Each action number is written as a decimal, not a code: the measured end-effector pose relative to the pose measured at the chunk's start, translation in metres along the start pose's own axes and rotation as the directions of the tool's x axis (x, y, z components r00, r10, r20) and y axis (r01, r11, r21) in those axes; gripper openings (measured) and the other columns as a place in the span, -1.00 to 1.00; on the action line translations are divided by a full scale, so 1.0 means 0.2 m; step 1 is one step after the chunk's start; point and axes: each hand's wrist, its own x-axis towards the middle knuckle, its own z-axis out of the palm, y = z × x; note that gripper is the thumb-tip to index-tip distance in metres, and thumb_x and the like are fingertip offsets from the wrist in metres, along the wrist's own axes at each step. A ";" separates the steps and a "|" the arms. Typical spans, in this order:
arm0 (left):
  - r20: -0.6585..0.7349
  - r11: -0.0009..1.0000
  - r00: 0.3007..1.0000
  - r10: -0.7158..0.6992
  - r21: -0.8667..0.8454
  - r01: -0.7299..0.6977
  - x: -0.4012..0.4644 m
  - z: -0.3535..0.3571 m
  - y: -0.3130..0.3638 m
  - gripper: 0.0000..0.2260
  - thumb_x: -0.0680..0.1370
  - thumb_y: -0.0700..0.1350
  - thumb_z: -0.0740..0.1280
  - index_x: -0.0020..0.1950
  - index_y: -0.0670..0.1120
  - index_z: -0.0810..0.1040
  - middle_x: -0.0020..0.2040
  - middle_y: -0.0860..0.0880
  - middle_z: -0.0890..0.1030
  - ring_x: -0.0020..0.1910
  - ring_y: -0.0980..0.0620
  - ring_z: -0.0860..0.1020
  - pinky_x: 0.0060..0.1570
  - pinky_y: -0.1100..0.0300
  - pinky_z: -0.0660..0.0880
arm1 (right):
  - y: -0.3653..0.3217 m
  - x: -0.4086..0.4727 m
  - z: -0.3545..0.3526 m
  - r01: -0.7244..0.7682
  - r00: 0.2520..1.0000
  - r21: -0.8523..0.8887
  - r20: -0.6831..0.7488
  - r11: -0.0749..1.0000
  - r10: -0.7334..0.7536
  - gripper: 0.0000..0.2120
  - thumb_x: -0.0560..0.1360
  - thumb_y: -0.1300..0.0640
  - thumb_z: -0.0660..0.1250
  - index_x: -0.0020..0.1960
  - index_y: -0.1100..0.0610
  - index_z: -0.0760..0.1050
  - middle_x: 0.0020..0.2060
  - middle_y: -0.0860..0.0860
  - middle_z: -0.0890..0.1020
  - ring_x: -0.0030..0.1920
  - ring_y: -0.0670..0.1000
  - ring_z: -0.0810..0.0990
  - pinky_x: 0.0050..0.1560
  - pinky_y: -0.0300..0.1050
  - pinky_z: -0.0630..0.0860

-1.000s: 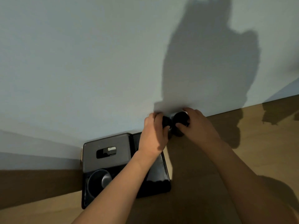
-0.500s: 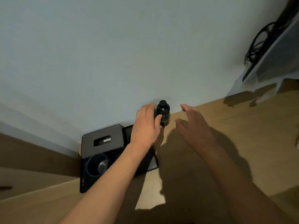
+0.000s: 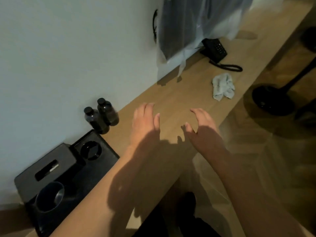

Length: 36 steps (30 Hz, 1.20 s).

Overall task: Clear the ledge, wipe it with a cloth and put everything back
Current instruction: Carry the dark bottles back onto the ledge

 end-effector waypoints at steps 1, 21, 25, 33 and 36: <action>0.018 1.000 0.999 0.027 0.007 -0.028 0.00 0.04 0.07 -0.60 0.70 0.00 0.18 0.52 -0.07 0.33 0.48 -0.06 0.37 0.47 0.00 0.29 0.49 0.02 0.24 | 0.06 -0.02 -0.05 -0.038 0.999 -0.005 -0.024 0.999 0.038 -0.52 0.59 0.08 0.29 0.49 0.02 0.32 0.48 0.01 0.35 0.48 0.02 0.28 0.45 -0.09 0.20; 0.188 0.811 0.790 0.584 -0.091 -0.578 -0.04 1.23 1.81 -0.65 0.67 -0.03 0.23 0.42 -0.14 0.45 0.33 -0.10 0.50 0.34 -0.05 0.44 0.37 0.08 0.38 | 1.48 -0.37 -1.37 -0.355 0.864 -0.009 -0.384 0.935 0.325 -0.54 0.60 0.08 0.28 0.47 0.09 0.31 0.41 0.02 0.39 0.39 0.00 0.39 0.29 -0.21 0.29; 0.199 0.793 0.770 0.606 -0.077 -0.604 -0.01 1.39 2.06 -0.63 0.68 0.00 0.22 0.44 -0.12 0.44 0.36 -0.10 0.49 0.36 -0.04 0.44 0.36 0.13 0.36 | 1.69 -0.34 -1.55 -0.375 0.846 -0.008 -0.413 0.927 0.339 -0.55 0.60 0.09 0.27 0.46 0.08 0.32 0.40 0.01 0.39 0.38 0.00 0.38 0.33 -0.17 0.31; 0.231 0.788 0.756 0.613 -0.100 -0.608 0.26 1.75 2.37 -0.62 0.68 0.04 0.18 0.45 -0.09 0.42 0.38 -0.08 0.47 0.37 -0.02 0.42 0.34 0.17 0.34 | 2.06 -0.05 -1.76 -0.399 0.828 0.039 -0.414 0.916 0.378 -0.54 0.59 0.07 0.27 0.47 0.05 0.31 0.41 -0.03 0.39 0.41 0.01 0.37 0.41 -0.02 0.38; 0.224 0.781 0.749 0.623 -0.121 -0.613 0.44 1.92 2.51 -0.63 0.68 0.02 0.20 0.45 -0.09 0.43 0.39 -0.07 0.47 0.38 -0.02 0.41 0.34 0.18 0.34 | 2.23 0.14 -1.85 -0.411 0.821 0.057 -0.411 0.910 0.396 -0.53 0.60 0.07 0.27 0.49 0.06 0.31 0.42 -0.02 0.38 0.43 0.01 0.35 0.42 0.02 0.37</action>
